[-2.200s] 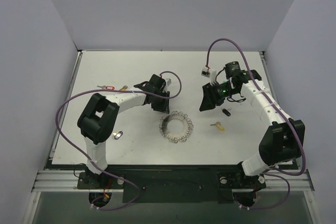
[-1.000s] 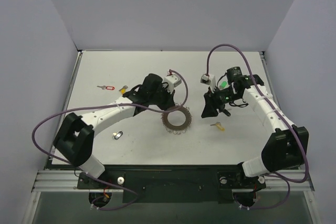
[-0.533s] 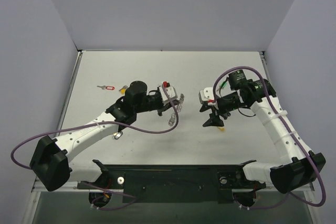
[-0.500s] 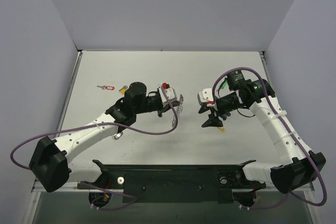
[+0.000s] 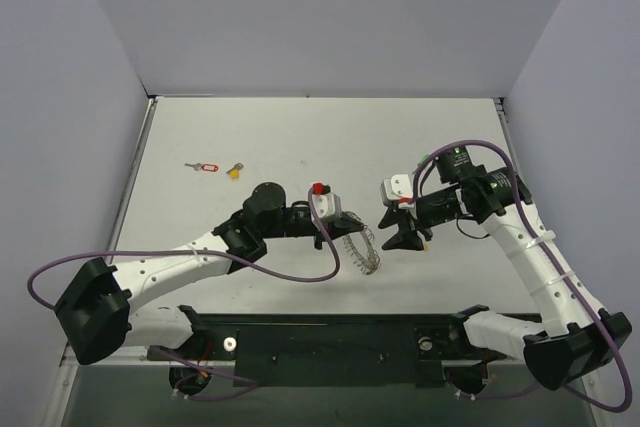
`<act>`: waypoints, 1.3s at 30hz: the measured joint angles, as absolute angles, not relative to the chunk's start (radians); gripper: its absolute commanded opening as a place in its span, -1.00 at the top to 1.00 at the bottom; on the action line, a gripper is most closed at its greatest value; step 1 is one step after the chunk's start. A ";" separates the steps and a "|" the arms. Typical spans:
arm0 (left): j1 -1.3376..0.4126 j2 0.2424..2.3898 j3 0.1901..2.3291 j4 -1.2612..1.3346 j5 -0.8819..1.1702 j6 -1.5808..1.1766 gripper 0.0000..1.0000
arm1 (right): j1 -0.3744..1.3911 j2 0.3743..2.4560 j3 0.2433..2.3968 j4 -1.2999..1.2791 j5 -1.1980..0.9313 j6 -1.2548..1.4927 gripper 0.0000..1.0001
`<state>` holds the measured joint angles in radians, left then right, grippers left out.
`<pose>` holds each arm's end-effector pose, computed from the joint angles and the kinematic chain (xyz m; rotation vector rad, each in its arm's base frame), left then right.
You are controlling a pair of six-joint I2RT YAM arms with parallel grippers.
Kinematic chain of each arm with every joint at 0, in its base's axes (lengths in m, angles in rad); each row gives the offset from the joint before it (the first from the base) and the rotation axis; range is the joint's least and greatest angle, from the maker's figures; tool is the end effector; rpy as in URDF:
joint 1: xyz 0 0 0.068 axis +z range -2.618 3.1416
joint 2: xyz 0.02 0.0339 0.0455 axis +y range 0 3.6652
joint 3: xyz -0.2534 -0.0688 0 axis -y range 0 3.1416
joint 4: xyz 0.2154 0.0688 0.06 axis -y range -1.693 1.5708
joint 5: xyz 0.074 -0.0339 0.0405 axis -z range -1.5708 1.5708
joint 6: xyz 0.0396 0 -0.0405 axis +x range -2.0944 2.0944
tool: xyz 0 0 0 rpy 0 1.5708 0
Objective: Put the keys on the keyring
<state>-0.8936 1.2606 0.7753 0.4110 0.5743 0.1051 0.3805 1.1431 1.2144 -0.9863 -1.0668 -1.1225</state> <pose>0.1512 -0.2224 0.2994 1.2111 1.2567 -1.0591 0.1563 0.0999 0.3455 -1.6849 1.2056 0.8673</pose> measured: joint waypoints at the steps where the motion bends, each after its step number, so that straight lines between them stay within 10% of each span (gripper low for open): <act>1: -0.900 1.261 0.772 0.429 0.574 0.095 1.00 | 0.379 1.143 1.212 -0.979 -1.066 -1.114 0.19; 39: -0.963 1.339 0.670 0.696 0.512 -0.121 1.00 | 0.401 1.209 1.153 -0.912 -1.067 -1.089 0.78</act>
<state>-0.9634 1.3392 0.6697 0.6960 0.5117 -0.1211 0.4011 1.2087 1.1534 -0.9119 -1.0672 -1.0889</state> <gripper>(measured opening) 0.018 0.123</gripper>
